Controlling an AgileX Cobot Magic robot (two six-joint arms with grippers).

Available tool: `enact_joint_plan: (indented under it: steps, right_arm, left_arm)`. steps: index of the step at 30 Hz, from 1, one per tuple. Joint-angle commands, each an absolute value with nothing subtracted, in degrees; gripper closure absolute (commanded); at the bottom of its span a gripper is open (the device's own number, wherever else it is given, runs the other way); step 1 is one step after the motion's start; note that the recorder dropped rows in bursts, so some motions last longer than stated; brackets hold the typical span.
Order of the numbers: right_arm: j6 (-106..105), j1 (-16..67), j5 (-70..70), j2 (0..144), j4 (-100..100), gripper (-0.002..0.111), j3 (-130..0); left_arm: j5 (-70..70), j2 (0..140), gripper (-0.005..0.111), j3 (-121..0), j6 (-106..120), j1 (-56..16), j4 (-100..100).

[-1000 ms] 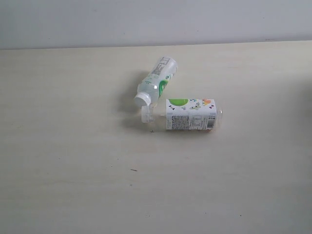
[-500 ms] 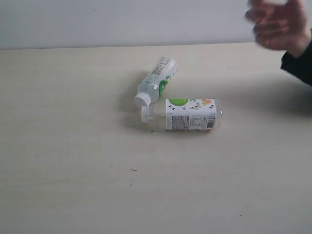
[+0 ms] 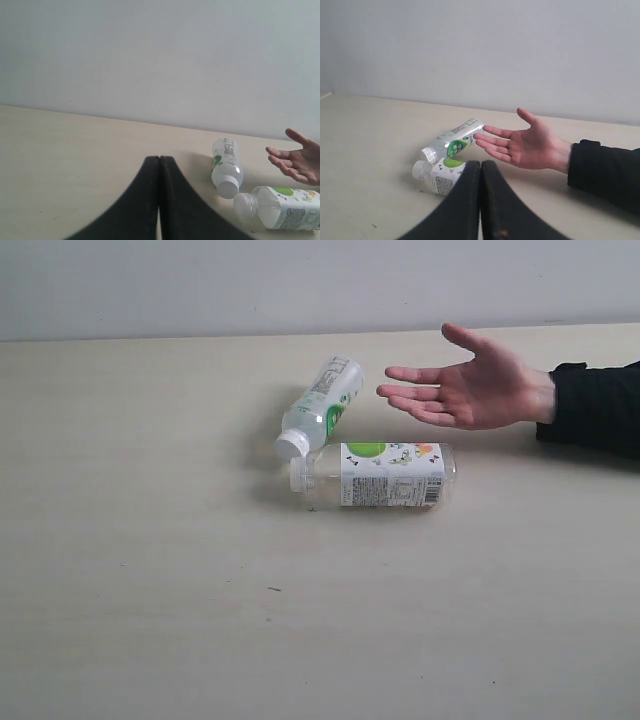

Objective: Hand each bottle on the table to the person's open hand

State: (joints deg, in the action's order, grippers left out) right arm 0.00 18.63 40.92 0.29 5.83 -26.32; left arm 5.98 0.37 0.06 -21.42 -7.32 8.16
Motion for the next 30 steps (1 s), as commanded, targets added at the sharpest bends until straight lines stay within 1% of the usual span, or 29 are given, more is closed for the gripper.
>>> enact_joint_plan:
  steps: [1, 6, 8, 10, 14, 17, 20, 22, 26, 30]
  right_arm:
    - [-0.3, 18.6, 40.2, 0.0, 5.9, 0.108, -26.1]
    - [0.7, 18.6, 38.1, 0.7, 6.1, 0.108, -26.4]
    - [0.0, 18.6, 37.1, 5.7, 5.7, 0.108, -27.5]
    - [-1.6, 18.6, 36.9, 13.3, 5.4, 0.108, -29.7]
    - [-10.2, 18.6, 38.8, 34.0, 5.4, 0.108, -37.6]
    - [-17.6, 18.6, 41.5, 47.1, 5.5, 0.108, -46.3]
    - [-25.3, 18.6, 47.3, 59.2, 5.7, 0.108, -55.7]
    - [-31.8, 18.6, 52.2, 65.9, 5.8, 0.108, -60.9]
    - [-51.6, 18.6, 60.9, 78.5, 8.0, 0.108, -69.7]
    - [-59.1, 18.6, 62.4, 88.2, 8.6, 0.108, -76.7]
  left_arm:
    - [5.7, 0.0, 0.106, 0.0, -21.4, -7.2, 8.4]
    - [5.7, 0.0, 0.106, 0.0, -21.4, -7.2, 8.4]
    - [5.7, 0.0, 0.106, 0.0, -21.4, -7.2, 8.4]
    - [5.7, 0.0, 0.106, 0.0, -21.4, -7.2, 8.4]
    - [5.7, 0.0, 0.106, 0.0, -21.4, -7.2, 8.4]
    - [5.7, 0.0, 0.106, 0.0, -21.4, -7.2, 8.4]
    - [5.7, 0.0, 0.106, 0.0, -21.4, -7.2, 8.4]
    - [5.7, 0.0, 0.106, 0.0, -21.4, -7.2, 8.4]
    - [5.7, 0.0, 0.106, 0.0, -21.4, -7.2, 8.4]
    - [5.7, 0.0, 0.106, 0.0, -21.4, -7.2, 8.4]
